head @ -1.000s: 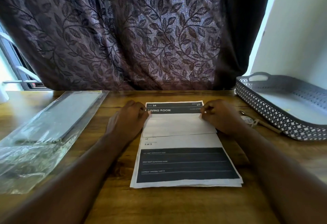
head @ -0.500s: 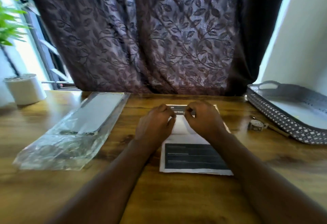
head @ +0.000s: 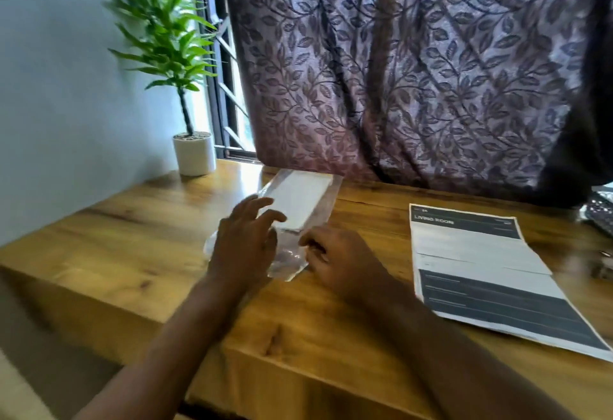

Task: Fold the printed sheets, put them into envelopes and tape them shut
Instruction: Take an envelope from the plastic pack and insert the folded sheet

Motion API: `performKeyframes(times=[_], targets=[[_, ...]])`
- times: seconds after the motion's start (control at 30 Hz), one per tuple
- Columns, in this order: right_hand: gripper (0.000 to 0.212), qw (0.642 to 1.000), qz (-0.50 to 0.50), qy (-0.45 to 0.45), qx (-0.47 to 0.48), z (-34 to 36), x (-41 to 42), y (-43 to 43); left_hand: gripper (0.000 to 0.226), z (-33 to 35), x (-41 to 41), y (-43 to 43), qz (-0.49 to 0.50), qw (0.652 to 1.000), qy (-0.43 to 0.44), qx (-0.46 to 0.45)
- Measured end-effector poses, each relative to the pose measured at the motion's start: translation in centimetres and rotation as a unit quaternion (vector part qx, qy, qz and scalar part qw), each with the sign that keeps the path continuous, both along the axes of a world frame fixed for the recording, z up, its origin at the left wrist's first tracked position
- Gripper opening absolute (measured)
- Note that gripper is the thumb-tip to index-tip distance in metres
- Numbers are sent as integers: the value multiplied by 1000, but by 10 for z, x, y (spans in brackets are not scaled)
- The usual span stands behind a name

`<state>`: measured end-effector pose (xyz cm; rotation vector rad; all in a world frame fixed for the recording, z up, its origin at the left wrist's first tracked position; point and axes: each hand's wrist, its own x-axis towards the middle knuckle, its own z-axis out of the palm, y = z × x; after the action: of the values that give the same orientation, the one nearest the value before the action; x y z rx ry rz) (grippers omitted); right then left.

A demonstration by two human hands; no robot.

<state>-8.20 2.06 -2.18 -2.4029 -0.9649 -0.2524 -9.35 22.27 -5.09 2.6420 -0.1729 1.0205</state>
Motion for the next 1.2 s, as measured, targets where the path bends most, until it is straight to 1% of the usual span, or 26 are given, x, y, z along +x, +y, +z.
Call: performKeyframes(times=[0.07,0.13,0.2,0.3,0.37,0.5,0.63,0.73,0.83,0.87,0.93,1.0,1.03,1.1,1.17,1.2], targets=[[22,999,33,-11,-16,-2,-10,24,23,-6,-14,22,74,996,43,-13],[26,998,57,-17,-33,-8,-17,48,31,-10,-23,35,129,986,102,-18],[34,996,46,-9,-70,-15,-17,68,43,-12,-27,40,142,975,166,-28],[38,993,-13,14,-118,-20,-12,88,61,-14,-26,41,146,963,214,-68],[39,988,-40,20,-147,-21,-9,98,69,-15,-25,42,153,961,216,-78],[43,975,-81,52,-201,-13,-6,114,68,-17,-23,44,140,963,210,-94],[51,969,-107,71,-211,-5,8,130,66,-20,-20,47,134,966,194,-101],[54,963,-131,69,-224,-8,25,140,66,-20,-18,48,136,967,187,-105],[69,950,-155,72,-259,-9,42,147,68,-20,-17,47,138,969,178,-96],[69,947,-161,73,-269,-10,50,150,69,-21,-17,48,138,971,173,-95],[61,942,-168,83,-279,-5,61,153,71,-23,-17,47,134,973,161,-99],[50,947,-162,100,-259,2,70,151,73,-24,-17,47,127,974,154,-110],[47,952,-142,102,-250,5,73,150,73,-25,-16,48,124,974,152,-114],[44,959,-123,83,-243,10,74,147,72,-25,-16,49,124,975,146,-114],[42,961,-124,61,-240,12,76,147,72,-25,-16,49,122,976,143,-113],[41,961,-127,63,-235,12,74,148,71,-25,-16,49,121,975,144,-116]])
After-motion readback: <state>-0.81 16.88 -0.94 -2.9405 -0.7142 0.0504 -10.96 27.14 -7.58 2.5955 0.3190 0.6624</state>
